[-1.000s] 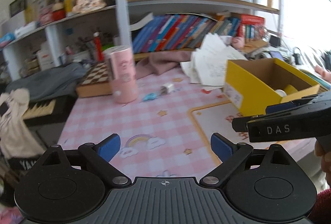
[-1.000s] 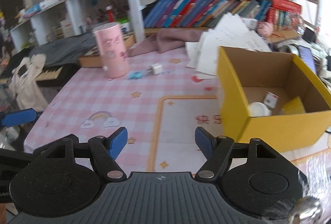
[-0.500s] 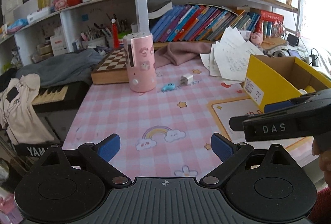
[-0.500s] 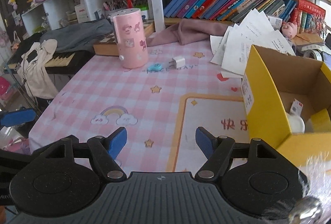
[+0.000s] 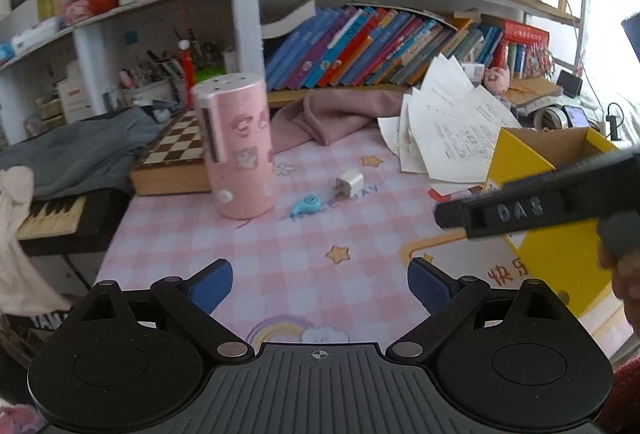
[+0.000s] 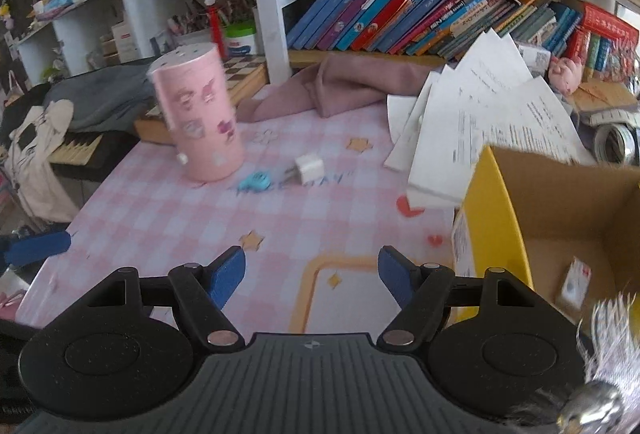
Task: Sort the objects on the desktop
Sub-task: 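Withdraw both grippers from the box toward the charger plug and blue whistle, then grasp the white charger plug with the right gripper while the left gripper grasps the blue whistle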
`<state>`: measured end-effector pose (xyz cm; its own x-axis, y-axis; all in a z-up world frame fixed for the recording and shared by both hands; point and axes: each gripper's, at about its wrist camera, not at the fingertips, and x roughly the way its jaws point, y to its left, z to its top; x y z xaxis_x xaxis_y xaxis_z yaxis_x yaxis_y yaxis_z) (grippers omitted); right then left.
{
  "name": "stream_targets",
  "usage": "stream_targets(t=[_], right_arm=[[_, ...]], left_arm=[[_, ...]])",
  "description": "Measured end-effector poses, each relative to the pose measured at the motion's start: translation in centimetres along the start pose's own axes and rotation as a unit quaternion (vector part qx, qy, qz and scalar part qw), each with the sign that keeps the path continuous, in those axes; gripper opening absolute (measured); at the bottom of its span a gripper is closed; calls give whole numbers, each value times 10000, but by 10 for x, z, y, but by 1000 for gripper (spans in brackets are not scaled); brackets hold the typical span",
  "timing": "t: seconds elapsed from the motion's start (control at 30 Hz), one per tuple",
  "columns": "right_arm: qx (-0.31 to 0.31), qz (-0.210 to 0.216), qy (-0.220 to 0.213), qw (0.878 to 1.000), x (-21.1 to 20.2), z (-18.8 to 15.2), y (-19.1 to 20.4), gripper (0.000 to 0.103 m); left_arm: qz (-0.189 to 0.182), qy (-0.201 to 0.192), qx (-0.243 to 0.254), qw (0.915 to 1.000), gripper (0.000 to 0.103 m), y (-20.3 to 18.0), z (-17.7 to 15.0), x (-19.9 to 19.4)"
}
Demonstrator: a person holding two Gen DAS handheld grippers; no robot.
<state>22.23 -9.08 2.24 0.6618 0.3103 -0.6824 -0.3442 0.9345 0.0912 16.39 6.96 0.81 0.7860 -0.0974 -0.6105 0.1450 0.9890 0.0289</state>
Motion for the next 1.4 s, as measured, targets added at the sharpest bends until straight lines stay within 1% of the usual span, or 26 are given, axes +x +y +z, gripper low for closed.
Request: stream_targets(t=[0.07,0.37,0.43,0.5,0.57,0.6,0.7,0.73,0.87,0.97,1.0,1.03,1.07,1.1,1.17,1.27,1.4], right_arm=[[-33,14,41,10000,13,11,-5,72],[-315,193,253,9990,78,56,-9,72],[-346,237,339,9985,95,63,-8,71],[-378,278,468,9978,114,69,-7,70],[-423,325,588,9968,131,74,-4,69],[-463,347,618,9964,139,76,-3,69],[-619,407,675,9950,159,82,4,69],[-655,406,700,9946,165,83,6,67],[-736,319,804,9935,189,87,8,63],[-669,281,911,9932,203,88,4,62],[-637,276,953,9930,207,87,2,61],[-606,294,986,9928,210,87,1,57],[-562,343,1021,9926,212,86,-1,48],[-517,384,1060,9923,214,86,-2,44],[-463,380,1074,9924,215,85,-5,43],[-404,347,1063,9929,214,85,-9,43],[-380,334,1082,9928,214,85,-12,43]], left_arm=[[-21,22,17,10000,96,-1,4,12],[153,282,127,9994,95,-4,15,71],[207,347,169,9990,90,-4,18,84],[225,433,163,9987,88,-2,21,97],[249,510,149,9983,83,0,23,109],[263,553,153,9980,78,1,24,115],[302,654,181,9972,73,4,28,133],[311,672,191,9971,70,5,30,138],[331,702,220,9967,64,7,37,157],[305,760,285,9962,60,5,40,171],[289,780,326,9960,57,4,41,175],[276,798,368,9958,55,3,41,180],[272,811,404,9955,54,2,42,184],[274,823,428,9953,53,1,43,187],[289,849,442,9950,52,1,44,194],[290,839,334,9955,51,2,47,201],[200,826,213,9962,45,4,50,205]])
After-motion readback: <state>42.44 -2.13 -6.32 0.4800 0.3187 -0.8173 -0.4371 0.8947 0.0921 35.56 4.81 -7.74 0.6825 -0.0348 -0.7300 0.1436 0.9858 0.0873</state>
